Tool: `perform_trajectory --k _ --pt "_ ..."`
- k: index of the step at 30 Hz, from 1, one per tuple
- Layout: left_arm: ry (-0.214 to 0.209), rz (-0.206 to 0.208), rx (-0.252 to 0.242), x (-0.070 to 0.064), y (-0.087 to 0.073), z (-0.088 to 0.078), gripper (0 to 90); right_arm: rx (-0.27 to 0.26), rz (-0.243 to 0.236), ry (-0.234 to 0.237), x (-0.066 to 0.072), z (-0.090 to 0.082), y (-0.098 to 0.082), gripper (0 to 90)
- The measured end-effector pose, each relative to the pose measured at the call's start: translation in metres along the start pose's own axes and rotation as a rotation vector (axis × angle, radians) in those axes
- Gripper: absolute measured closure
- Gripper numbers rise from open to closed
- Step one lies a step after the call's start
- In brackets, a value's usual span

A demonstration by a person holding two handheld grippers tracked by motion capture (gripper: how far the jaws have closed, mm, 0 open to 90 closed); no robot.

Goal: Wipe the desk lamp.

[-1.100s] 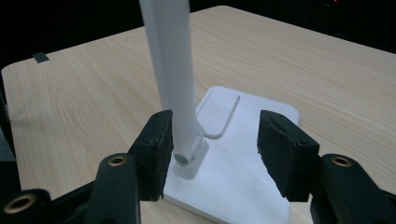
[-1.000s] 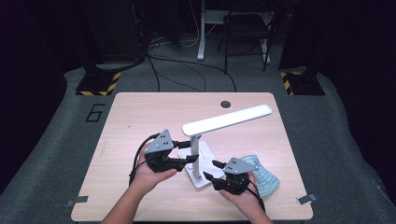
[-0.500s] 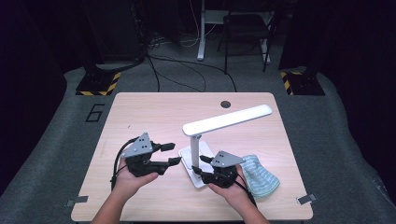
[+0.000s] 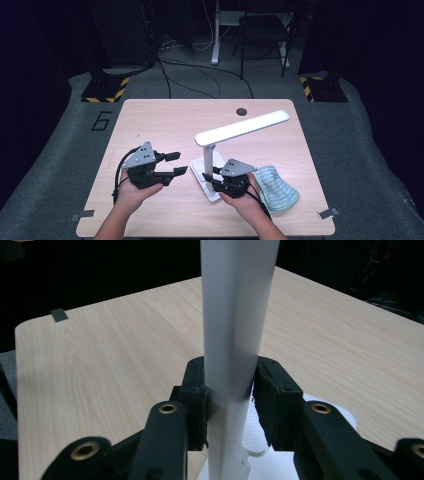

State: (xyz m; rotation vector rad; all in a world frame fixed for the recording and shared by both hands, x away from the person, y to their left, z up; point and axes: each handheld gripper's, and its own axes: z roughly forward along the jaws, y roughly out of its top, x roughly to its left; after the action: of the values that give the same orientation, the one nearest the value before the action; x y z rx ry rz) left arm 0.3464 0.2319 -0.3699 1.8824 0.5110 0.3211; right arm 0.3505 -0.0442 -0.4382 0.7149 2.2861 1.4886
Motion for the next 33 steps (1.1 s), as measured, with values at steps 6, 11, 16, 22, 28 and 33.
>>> perform_trajectory --k 6,11,16,22,28,33 --pt "-0.009 0.004 -0.007 -0.002 0.002 0.003 46.2 -0.002 -0.018 0.026 -0.002 -0.001 0.000 75.2" --pt "-0.019 0.003 -0.008 -0.005 0.004 0.007 46.4 0.002 -0.041 0.061 -0.003 -0.002 0.000 75.8" --pt "-0.034 0.003 -0.009 -0.007 0.006 0.011 46.8 -0.008 -0.038 0.084 -0.005 -0.004 -0.003 74.8" --pt "-0.077 0.017 -0.006 -0.011 0.010 0.022 46.9 0.006 -0.020 0.047 -0.004 -0.009 -0.010 69.5" --pt "-0.132 0.027 0.001 -0.017 0.015 0.041 45.5 -0.004 -0.018 0.069 -0.006 -0.012 -0.014 75.9" --pt "-0.159 0.037 0.005 -0.021 0.020 0.055 46.6 -0.010 -0.010 0.068 -0.006 -0.014 -0.016 75.9"
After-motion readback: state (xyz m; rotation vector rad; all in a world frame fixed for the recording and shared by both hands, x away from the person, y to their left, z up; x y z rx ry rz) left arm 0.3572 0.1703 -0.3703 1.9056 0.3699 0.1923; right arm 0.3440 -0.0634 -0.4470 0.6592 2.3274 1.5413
